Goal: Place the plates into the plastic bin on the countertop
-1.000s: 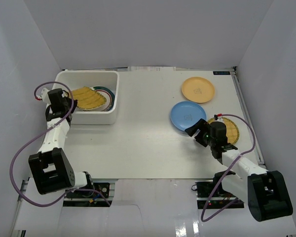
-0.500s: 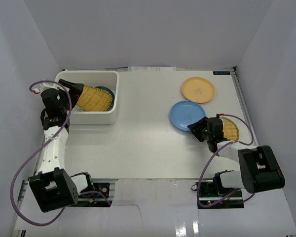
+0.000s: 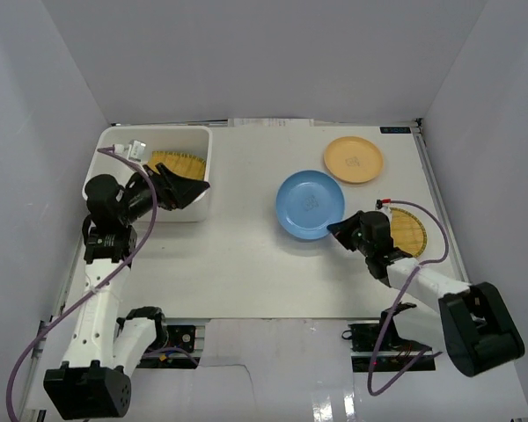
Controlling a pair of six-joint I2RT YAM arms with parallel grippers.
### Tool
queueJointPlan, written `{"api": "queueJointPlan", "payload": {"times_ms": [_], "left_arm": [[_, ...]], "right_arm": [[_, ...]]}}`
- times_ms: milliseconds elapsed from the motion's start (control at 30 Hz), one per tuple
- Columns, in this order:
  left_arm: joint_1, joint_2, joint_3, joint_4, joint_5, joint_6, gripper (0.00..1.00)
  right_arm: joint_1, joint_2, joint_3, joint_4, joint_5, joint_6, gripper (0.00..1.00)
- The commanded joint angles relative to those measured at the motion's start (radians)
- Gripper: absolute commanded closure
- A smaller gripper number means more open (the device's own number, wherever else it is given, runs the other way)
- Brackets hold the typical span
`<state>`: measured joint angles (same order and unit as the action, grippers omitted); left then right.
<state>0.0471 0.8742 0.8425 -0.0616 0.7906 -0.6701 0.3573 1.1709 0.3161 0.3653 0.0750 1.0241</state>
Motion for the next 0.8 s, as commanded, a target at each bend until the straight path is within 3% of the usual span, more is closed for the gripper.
{"api": "queueJointPlan", "payload": {"times_ms": [0, 100, 133, 233, 267, 467, 500, 700, 767], "left_arm": [[-0.032, -0.087, 0.001, 0.006, 0.162, 0.084, 0.02], [-0.093, -0.118, 0.065, 0.006, 0.177, 0.072, 0.02], [-0.105, -0.124, 0.088, 0.017, 0.177, 0.064, 0.02], [-0.138, -0.133, 0.182, 0.042, 0.15, 0.032, 0.02], [-0.142, -0.135, 0.226, 0.046, 0.153, 0.024, 0.02], [-0.164, -0.132, 0.28, 0.022, 0.106, -0.009, 0.02], [-0.173, -0.129, 0.28, 0.016, 0.102, -0.009, 0.02], [-0.211, -0.074, 0.288, -0.003, 0.053, 0.006, 0.02], [-0.222, -0.058, 0.297, -0.021, 0.033, 0.029, 0.02]], "right_arm": [[0.078, -0.168, 0.02, -0.046, 0.055, -0.048, 0.92], [0.15, -0.252, 0.121, -0.11, 0.075, -0.13, 0.92], [0.172, -0.243, 0.224, -0.129, 0.083, -0.157, 0.92], [0.265, -0.113, 0.423, -0.198, 0.082, -0.3, 0.92], [0.291, -0.064, 0.562, -0.215, 0.091, -0.368, 0.92], [0.434, 0.395, 1.061, -0.305, 0.075, -0.513, 0.92], [0.459, 0.518, 1.229, -0.331, 0.077, -0.551, 0.92], [0.535, 0.989, 1.873, -0.509, 0.063, -0.63, 0.92], [0.551, 1.085, 1.991, -0.529, 0.077, -0.633, 0.92]]}}
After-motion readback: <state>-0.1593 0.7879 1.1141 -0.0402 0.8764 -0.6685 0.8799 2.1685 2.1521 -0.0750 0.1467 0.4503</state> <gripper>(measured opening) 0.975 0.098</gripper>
